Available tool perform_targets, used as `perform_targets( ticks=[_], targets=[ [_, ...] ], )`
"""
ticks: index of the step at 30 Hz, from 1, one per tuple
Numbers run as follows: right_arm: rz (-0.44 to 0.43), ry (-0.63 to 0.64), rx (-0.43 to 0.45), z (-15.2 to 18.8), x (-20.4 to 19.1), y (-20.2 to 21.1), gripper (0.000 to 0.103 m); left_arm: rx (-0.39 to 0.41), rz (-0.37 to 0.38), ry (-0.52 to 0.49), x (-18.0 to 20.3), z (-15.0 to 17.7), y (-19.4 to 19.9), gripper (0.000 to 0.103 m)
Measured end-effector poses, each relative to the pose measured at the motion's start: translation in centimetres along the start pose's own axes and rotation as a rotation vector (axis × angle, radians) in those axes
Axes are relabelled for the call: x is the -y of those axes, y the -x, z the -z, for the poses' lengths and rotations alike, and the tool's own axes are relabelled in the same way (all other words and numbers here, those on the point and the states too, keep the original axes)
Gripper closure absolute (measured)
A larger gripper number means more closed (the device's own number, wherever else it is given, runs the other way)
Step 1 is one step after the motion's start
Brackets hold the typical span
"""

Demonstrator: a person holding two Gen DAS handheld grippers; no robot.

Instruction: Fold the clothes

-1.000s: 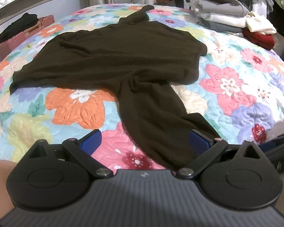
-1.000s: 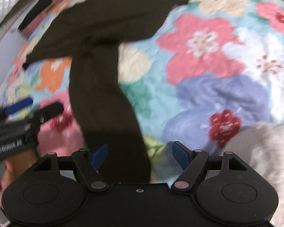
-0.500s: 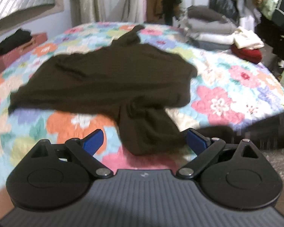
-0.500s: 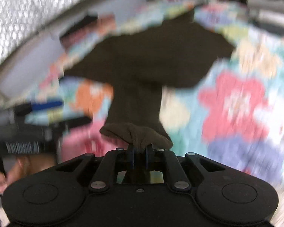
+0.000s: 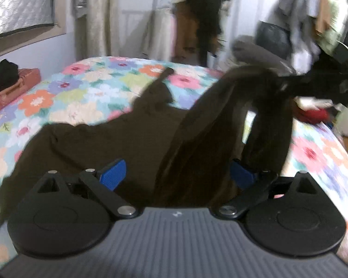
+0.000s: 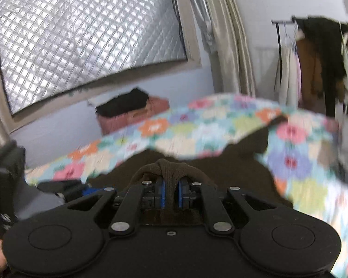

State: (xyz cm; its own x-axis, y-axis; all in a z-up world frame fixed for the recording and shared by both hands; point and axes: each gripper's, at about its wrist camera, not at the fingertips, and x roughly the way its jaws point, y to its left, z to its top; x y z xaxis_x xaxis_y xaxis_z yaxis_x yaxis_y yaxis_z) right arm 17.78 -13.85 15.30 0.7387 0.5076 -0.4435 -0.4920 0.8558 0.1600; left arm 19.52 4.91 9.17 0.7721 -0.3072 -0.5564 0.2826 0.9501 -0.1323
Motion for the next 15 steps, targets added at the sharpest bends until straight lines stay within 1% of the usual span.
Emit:
perform_targets(
  ticks=[1, 2, 3, 4, 5, 6, 7, 8, 9, 10, 12, 13, 15],
  targets=[
    [0.023, 0.020, 0.011, -0.8, 0.3, -1.5, 0.091, 0.003, -0.024, 0.022, -0.9, -0.8, -1.5, 0.005],
    [0.046, 0.040, 0.021, -1.5, 0.6, -3.1, 0.090, 0.002, -0.028, 0.066, -1.9, -1.1, -3.0, 0.005],
    [0.070, 0.061, 0.031, -2.2, 0.9, -4.6, 0.087, -0.005, -0.026, 0.127, -3.1, -1.0, -4.1, 0.005],
    [0.094, 0.081, 0.042, -2.9, 1.2, -6.2, 0.081, -0.026, -0.042, 0.207, -4.4, -0.6, -5.2, 0.005],
    [0.165, 0.097, 0.043, -3.0, 1.7, -8.3, 0.052, -0.051, -0.072, 0.281, -5.6, 0.2, -6.2, 0.005],
    [0.223, 0.086, 0.032, -2.7, 2.3, -9.7, 0.027, -0.064, -0.081, 0.318, -6.4, 1.0, -7.0, 0.005],
    [0.280, 0.074, 0.021, -2.3, 3.0, -11.1, 0.025, -0.081, -0.079, 0.327, -7.2, 1.8, -7.7, 0.005],
    [0.307, 0.038, -0.013, -1.6, 3.9, -12.1, 0.025, -0.119, -0.085, 0.323, -7.9, 2.4, -8.5, 0.006],
    [0.312, -0.008, -0.056, -0.8, 4.9, -12.7, 0.025, -0.154, -0.099, 0.324, -8.5, 2.9, -9.0, 0.007],
    [0.308, -0.060, -0.080, 0.4, 5.7, -12.7, 0.025, -0.173, -0.114, 0.326, -9.1, 3.4, -9.2, 0.007],
    [0.291, -0.149, -0.113, 2.7, 7.0, -12.3, 0.025, -0.174, -0.135, 0.308, -10.1, 3.7, -9.0, 0.007],
    [0.267, -0.181, -0.125, 4.1, 7.5, -11.8, 0.025, -0.174, -0.135, 0.291, -10.3, 3.6, -8.8, 0.006],
    [0.209, -0.198, -0.156, 7.1, 7.5, -10.3, 0.025, -0.171, -0.113, 0.261, -10.2, 3.4, -8.7, 0.006]
  ],
)
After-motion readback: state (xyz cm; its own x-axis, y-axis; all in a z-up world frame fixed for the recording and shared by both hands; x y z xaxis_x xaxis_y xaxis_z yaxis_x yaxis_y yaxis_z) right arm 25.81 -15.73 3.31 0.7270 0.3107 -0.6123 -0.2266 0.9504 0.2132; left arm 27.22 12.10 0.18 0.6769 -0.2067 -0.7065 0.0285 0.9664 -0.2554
